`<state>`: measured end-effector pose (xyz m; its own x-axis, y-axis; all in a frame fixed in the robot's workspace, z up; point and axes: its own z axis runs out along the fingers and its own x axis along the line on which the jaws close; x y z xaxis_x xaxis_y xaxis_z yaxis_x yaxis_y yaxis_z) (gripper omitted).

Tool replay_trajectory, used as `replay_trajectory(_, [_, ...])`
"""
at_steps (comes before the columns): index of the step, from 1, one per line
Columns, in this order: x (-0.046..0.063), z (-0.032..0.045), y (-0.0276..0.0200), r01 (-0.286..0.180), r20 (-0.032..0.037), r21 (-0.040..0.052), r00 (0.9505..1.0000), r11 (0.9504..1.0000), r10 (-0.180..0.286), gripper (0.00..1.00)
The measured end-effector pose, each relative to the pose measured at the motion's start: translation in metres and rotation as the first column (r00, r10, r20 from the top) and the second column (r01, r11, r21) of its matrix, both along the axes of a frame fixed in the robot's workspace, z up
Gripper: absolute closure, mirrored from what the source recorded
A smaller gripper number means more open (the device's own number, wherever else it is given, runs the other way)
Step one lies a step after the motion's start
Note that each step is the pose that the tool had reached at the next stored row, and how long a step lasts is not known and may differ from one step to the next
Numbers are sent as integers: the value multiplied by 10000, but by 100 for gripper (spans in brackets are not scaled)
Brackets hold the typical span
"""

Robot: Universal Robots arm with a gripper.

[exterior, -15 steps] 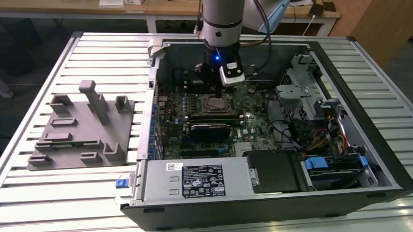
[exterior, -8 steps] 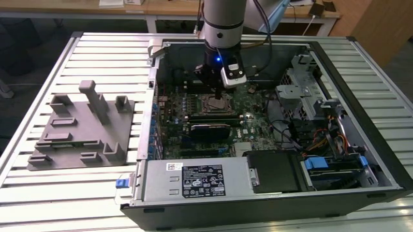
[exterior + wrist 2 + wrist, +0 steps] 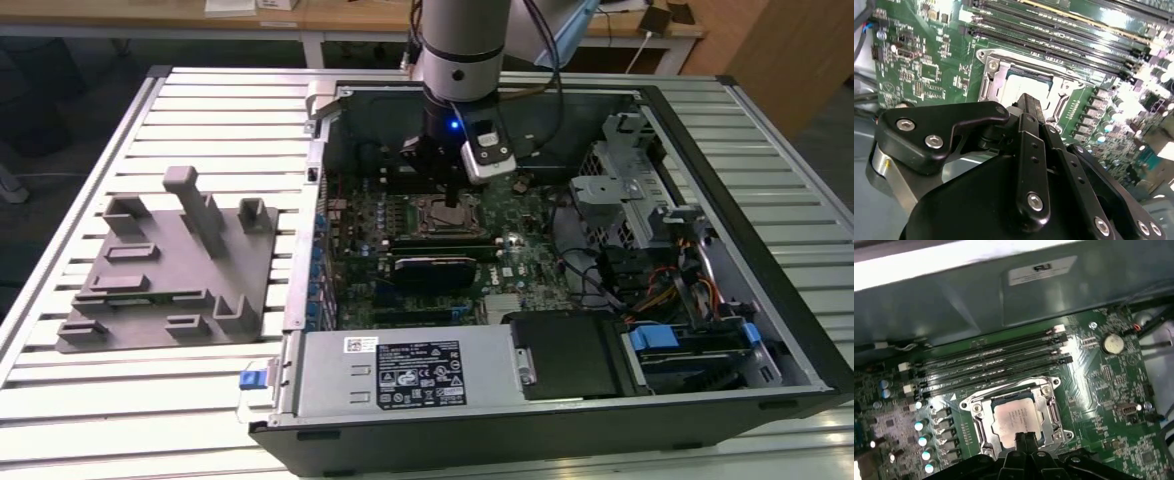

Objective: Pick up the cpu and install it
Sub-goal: 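Install the first cpu locking lever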

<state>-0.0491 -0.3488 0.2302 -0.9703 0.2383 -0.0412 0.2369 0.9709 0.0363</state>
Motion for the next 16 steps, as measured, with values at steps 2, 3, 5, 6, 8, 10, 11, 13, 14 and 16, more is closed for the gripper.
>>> replay_trajectory(2, [0,0,0,-285,0,0,9996,9996,285,89])
replay_trajectory(3, [0,0,0,-392,0,0,9992,9992,392,89])
replay_trajectory(5, [0,1,0,-480,0,0,9988,9988,480,89])
replay_trajectory(6, [0,8,-1,-482,-2,-2,9988,9988,482,89])
replay_trajectory(8, [0,40,0,-483,0,0,9988,9988,483,89])
replay_trajectory(10, [0,82,0,-483,-1,-1,9988,9988,483,89])
replay_trajectory(11, [0,94,0,-483,-1,-1,9988,9988,483,89])
replay_trajectory(13, [0,95,0,-483,0,2,9988,9988,483,89])
replay_trajectory(14, [0,96,0,-484,1,3,9988,9988,484,89])
replay_trajectory(16, [0,98,0,-483,-1,-1,9988,9988,483,89])
